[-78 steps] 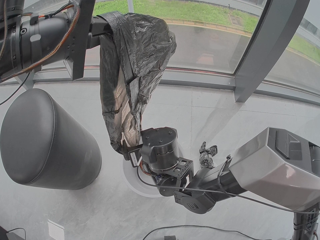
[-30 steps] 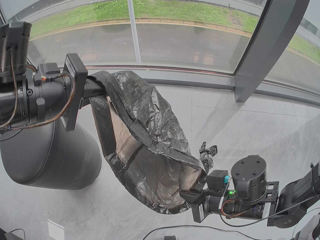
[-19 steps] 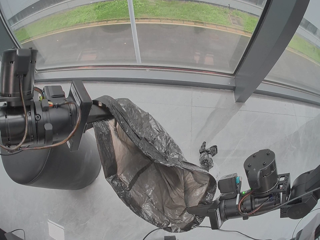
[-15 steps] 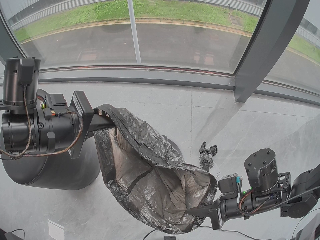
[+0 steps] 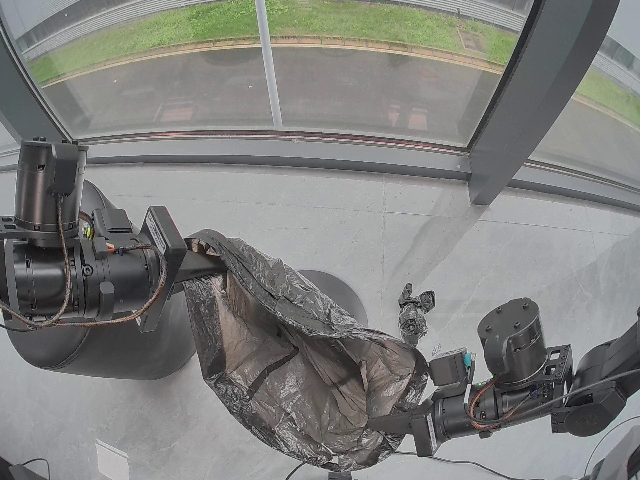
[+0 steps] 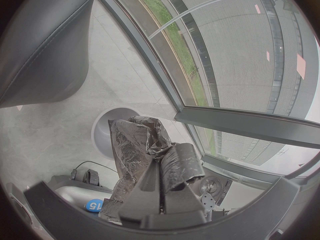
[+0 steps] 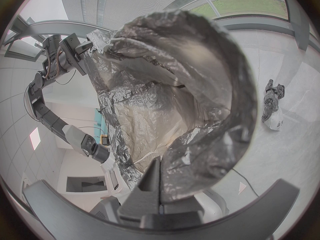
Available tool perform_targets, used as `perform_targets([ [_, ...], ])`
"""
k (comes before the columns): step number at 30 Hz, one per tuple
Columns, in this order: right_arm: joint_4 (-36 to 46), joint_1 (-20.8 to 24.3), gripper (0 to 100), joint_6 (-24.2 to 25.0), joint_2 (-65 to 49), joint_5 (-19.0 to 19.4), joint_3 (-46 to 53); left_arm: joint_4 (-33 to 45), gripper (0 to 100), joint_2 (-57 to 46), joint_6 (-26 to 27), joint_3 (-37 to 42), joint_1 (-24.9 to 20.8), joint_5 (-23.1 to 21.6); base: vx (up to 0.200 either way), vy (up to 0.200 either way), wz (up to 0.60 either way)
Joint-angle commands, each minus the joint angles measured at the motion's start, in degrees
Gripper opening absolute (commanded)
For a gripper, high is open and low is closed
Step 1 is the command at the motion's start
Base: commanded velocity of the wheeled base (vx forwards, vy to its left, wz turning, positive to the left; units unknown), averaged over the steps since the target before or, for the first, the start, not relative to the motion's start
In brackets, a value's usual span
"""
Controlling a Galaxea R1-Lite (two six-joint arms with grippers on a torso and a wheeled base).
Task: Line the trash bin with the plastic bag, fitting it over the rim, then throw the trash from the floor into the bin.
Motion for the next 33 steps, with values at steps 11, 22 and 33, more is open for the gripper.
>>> perform_targets([
  [11,-0.49,-3.26,0,-0.16,10.91,-0.21,-12.16,-7.06,0,5.52,0.04,-0.84,3.52,-0.74,0.0,0.0,0.0],
  [22,-0.4,-4.05,0,-0.78,18.82,-0.21,-20.68,-7.41,0,8.42,0.13,-3.74,5.19,-0.82,0.0,0.0,0.0],
  [33,0.92,-3.7,0,-0.87,23.04,-0.21,-27.27,-7.23,0,9.22,0.48,-5.41,7.74,-1.7,0.0,0.0,0.0],
])
